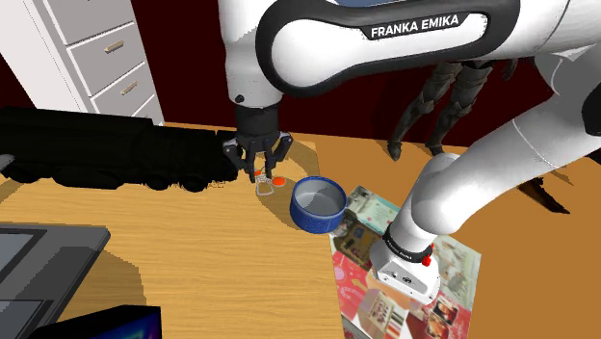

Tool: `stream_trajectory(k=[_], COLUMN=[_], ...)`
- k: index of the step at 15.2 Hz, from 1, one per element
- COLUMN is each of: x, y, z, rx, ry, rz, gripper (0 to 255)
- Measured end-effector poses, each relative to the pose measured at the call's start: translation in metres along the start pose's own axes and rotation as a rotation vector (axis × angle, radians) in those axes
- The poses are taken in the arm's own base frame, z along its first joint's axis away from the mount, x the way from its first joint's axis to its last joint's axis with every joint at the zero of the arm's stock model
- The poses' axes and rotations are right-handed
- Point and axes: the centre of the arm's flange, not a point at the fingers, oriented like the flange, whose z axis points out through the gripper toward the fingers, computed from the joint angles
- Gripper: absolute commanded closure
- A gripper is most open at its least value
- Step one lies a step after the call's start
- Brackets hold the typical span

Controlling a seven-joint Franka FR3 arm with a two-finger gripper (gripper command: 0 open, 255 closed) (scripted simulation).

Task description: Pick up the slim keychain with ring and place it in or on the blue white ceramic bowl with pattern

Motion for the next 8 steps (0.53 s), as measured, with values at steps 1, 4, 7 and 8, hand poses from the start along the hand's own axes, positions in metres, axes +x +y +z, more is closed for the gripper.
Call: stream_trajectory(k=[1,4,7,8], x=[-0.001,-0.006,-0.013,-0.015], y=[0.016,0.053,0.089,0.101], z=[0.000,0.002,0.003,0.003], rx=[0.000,0.000,0.000,0.000], ry=[-0.001,0.000,0.000,0.001], rz=[0.001,0.001,0.001,0.001], gripper=[255,255,255,255])
